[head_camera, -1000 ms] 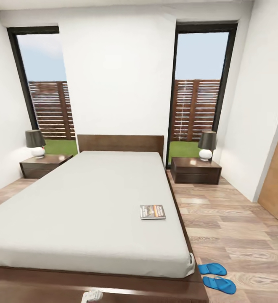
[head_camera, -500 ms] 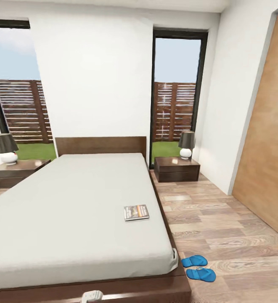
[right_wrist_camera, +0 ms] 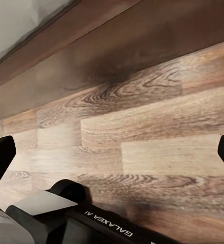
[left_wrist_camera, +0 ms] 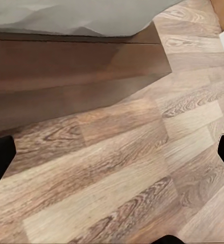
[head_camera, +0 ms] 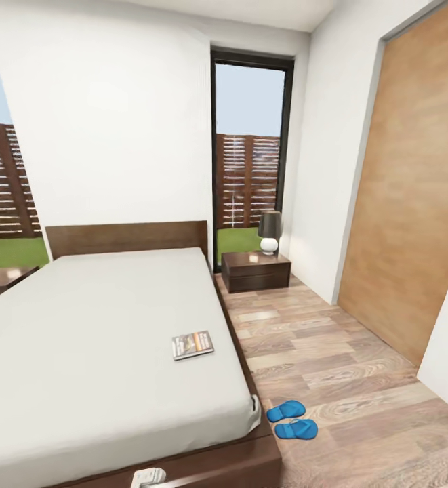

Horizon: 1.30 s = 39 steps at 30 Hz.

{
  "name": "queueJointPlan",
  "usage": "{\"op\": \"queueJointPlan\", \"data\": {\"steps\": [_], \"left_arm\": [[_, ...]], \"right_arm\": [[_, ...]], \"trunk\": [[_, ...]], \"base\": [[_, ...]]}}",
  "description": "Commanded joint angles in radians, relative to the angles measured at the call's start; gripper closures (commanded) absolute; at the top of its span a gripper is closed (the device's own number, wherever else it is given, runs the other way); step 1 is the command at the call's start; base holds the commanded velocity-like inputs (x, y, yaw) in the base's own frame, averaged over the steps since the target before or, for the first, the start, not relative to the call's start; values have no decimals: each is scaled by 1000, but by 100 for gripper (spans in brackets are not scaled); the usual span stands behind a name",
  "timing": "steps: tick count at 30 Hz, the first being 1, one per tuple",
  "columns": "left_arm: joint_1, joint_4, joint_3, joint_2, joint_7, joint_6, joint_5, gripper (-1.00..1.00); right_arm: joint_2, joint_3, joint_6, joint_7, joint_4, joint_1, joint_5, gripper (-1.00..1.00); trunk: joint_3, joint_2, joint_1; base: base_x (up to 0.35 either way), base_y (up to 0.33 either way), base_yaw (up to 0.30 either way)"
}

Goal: In the bedroom, move the book from the bed onto either nightstand, and place the two sandals side by side next to the bed.

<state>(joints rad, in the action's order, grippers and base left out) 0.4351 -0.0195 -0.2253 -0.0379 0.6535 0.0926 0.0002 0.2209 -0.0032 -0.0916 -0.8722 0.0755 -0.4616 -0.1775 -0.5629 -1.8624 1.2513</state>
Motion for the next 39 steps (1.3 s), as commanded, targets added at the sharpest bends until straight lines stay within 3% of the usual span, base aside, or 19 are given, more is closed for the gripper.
{"op": "queueJointPlan", "data": {"steps": [1,13,20,39], "left_arm": [[1,1,-2,0,3,4,0,-100],[1,1,-2,0,3,4,0,-100],[1,1,-2,0,3,4,0,-100],[1,1,-2,0,3,4,0,-100]], "right_arm": [[0,0,-10,-4,3,-2,-10,-100],[0,0,-10,-4,3,-2,-10,-100],[0,0,-10,-4,3,-2,-10,-100],[0,0,-10,-4,3,-2,-10,-100]], "trunk": [[-1,-1,0],[-6,-1,0],[-10,-1,0],[-19,-1,0]], "base": [[0,0,-299],[0,0,-285],[0,0,-90],[0,0,237]]}}
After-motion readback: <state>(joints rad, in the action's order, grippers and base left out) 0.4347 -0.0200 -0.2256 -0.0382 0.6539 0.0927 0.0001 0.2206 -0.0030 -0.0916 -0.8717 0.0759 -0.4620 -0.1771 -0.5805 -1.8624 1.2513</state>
